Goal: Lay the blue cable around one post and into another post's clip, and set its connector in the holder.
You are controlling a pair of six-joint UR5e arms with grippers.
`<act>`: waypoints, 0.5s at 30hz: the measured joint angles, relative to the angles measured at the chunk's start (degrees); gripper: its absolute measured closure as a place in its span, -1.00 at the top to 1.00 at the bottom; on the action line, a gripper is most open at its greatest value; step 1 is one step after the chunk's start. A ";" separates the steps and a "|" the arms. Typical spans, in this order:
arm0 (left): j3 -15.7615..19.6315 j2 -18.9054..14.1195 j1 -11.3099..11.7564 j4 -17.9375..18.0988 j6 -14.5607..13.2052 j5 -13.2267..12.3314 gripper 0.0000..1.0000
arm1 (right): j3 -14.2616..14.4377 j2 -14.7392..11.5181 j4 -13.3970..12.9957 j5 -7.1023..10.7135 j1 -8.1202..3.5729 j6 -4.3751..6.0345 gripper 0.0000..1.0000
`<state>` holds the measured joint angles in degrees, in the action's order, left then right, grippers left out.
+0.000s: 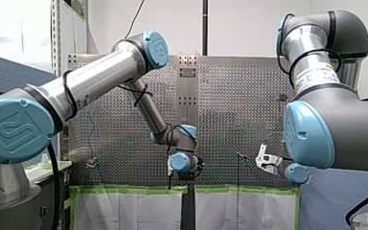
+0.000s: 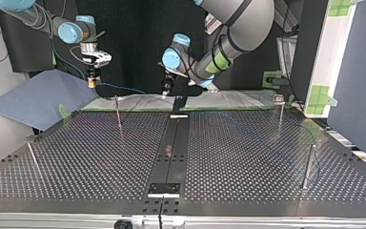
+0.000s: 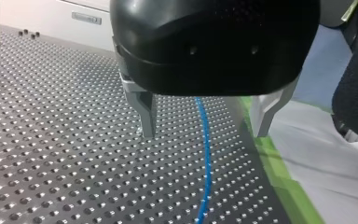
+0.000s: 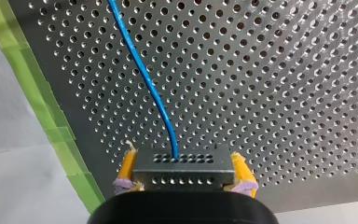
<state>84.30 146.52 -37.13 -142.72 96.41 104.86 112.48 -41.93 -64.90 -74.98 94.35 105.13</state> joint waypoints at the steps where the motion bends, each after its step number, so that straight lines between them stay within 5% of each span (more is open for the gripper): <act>1: -0.44 0.00 0.15 -0.36 0.04 -0.09 1.00 | -0.01 0.00 0.00 0.00 0.00 -0.01 -1.00; 15: -3.72 1.94 1.33 -3.78 -1.18 0.30 1.00 | -0.02 -0.04 -0.13 0.00 0.08 0.04 -1.00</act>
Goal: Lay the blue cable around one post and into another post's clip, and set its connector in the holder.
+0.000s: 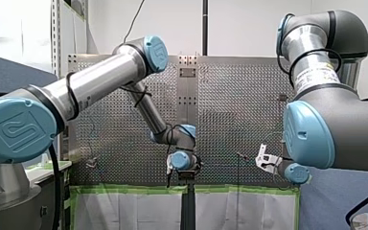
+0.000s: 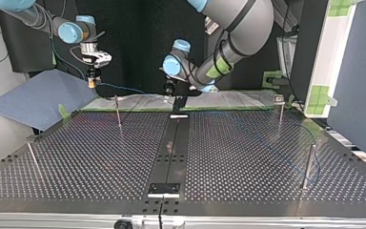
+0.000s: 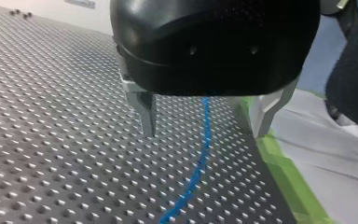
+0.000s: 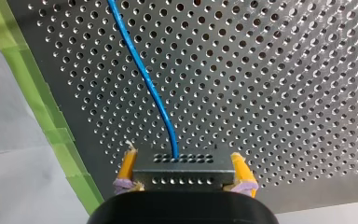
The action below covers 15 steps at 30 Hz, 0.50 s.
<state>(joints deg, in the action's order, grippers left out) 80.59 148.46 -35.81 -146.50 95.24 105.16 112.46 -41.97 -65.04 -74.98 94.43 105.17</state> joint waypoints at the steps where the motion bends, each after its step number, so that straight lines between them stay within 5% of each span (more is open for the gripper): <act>1: -0.51 0.53 -0.02 -0.52 -0.19 0.28 1.00 | 0.00 0.00 0.01 0.00 0.00 -0.01 -1.00; 15: -5.61 2.56 0.10 -2.40 0.34 1.48 1.00 | 0.00 0.01 0.05 0.02 0.01 -0.03 -1.00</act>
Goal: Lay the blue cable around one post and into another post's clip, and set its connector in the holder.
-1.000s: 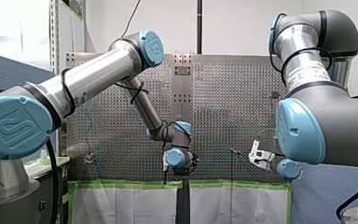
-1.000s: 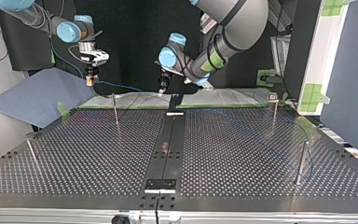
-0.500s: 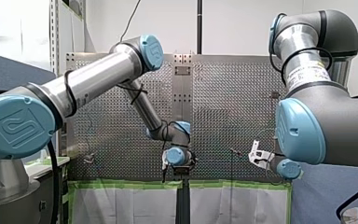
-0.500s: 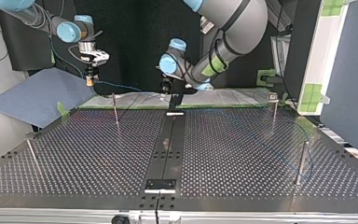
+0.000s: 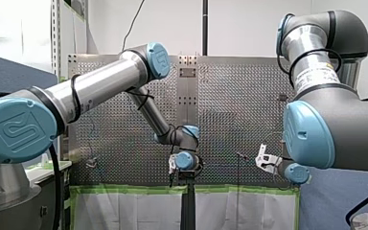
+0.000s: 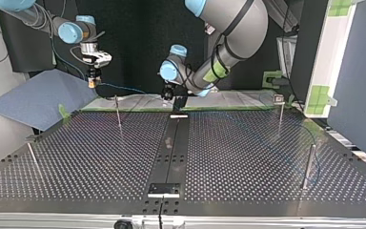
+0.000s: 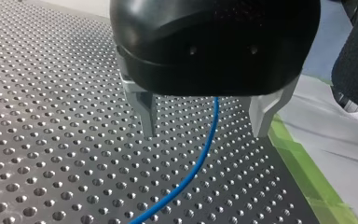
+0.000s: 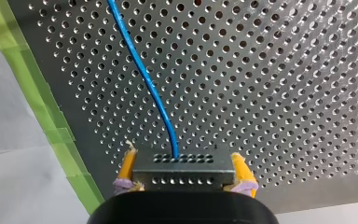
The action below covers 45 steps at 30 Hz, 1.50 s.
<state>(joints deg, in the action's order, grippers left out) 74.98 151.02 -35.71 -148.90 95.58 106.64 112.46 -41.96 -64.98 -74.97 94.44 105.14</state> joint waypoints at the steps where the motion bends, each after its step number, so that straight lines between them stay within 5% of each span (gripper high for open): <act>1: -0.12 0.00 0.03 -0.15 0.01 0.11 1.00 | 0.00 0.00 0.00 0.00 0.00 0.00 -1.00; 4: -0.28 0.00 0.06 -0.49 0.06 0.65 1.00 | 0.00 0.00 0.02 0.00 0.00 0.00 -1.00; 5: -0.30 0.00 0.07 -0.56 0.10 0.81 0.77 | 0.00 0.00 0.04 0.00 0.00 0.00 -1.00; 6: -0.32 0.00 0.06 -0.60 0.15 0.95 0.77 | 0.00 0.00 0.05 0.00 0.00 0.00 -1.00; 8: -0.37 -0.01 0.02 -0.66 0.35 1.15 0.25 | 0.00 0.00 0.08 0.02 0.00 0.00 -1.00; 9: -0.40 -0.01 -0.01 -0.66 0.44 1.21 0.25 | 0.00 0.00 0.09 0.02 0.00 0.00 -1.00; 11: -0.43 0.00 -0.09 -0.57 0.60 1.28 -0.50 | 0.00 0.01 0.10 0.04 0.00 0.00 -1.00; 12: -0.44 0.00 -0.12 -0.48 0.65 1.29 -0.50 | 0.01 0.01 0.10 0.03 0.00 0.00 -1.00; 14: -0.44 0.00 -0.18 -0.19 0.68 1.31 -1.00 | 0.00 0.01 0.12 0.05 0.00 -0.03 -1.00; 35: -0.46 -0.01 -1.09 1.00 0.28 2.06 -1.00 | 0.00 -0.01 0.29 -0.31 -0.29 -0.17 -1.00; 45: -0.47 -0.04 -4.02 0.33 -0.52 5.02 -1.00 | 0.01 -0.02 0.84 -3.24 -1.50 -0.43 -1.00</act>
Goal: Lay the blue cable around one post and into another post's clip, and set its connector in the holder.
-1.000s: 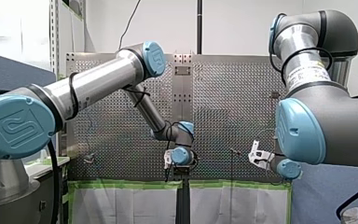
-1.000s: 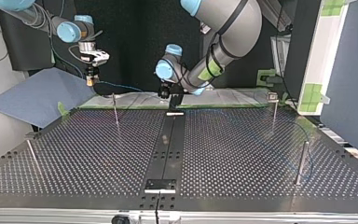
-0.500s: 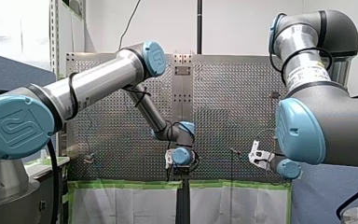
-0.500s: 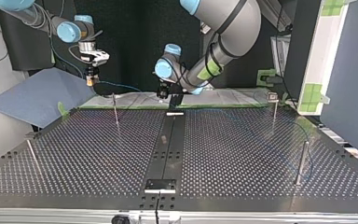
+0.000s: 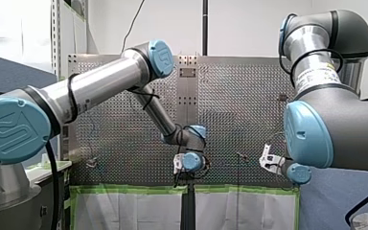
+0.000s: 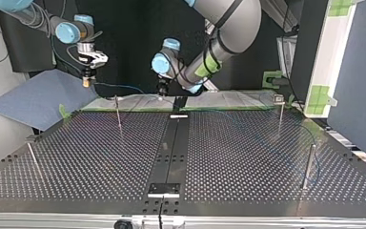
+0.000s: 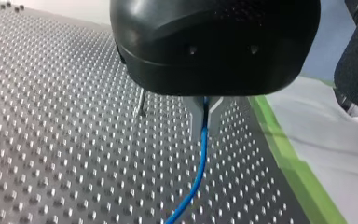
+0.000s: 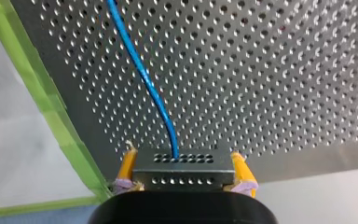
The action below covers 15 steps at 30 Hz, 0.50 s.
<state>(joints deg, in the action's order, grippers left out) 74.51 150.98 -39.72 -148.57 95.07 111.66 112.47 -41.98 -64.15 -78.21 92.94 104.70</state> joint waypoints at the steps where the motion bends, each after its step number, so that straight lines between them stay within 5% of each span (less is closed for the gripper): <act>1: -0.04 -0.01 -0.48 0.10 0.01 0.21 -1.00 | 0.00 0.00 0.04 -0.11 -0.14 0.00 -1.00; 7: -0.85 -0.03 -3.84 0.49 0.60 0.62 -1.00 | -0.01 0.00 -0.30 -0.04 -1.28 0.36 -1.00; 15: -2.23 -0.02 -8.10 -0.66 1.14 1.34 -1.00 | -0.91 0.03 -1.79 3.28 -2.44 3.02 -1.00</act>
<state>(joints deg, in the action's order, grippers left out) 72.28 150.96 -47.82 -149.24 96.20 112.99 111.55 -41.95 -65.93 -74.93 90.50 107.72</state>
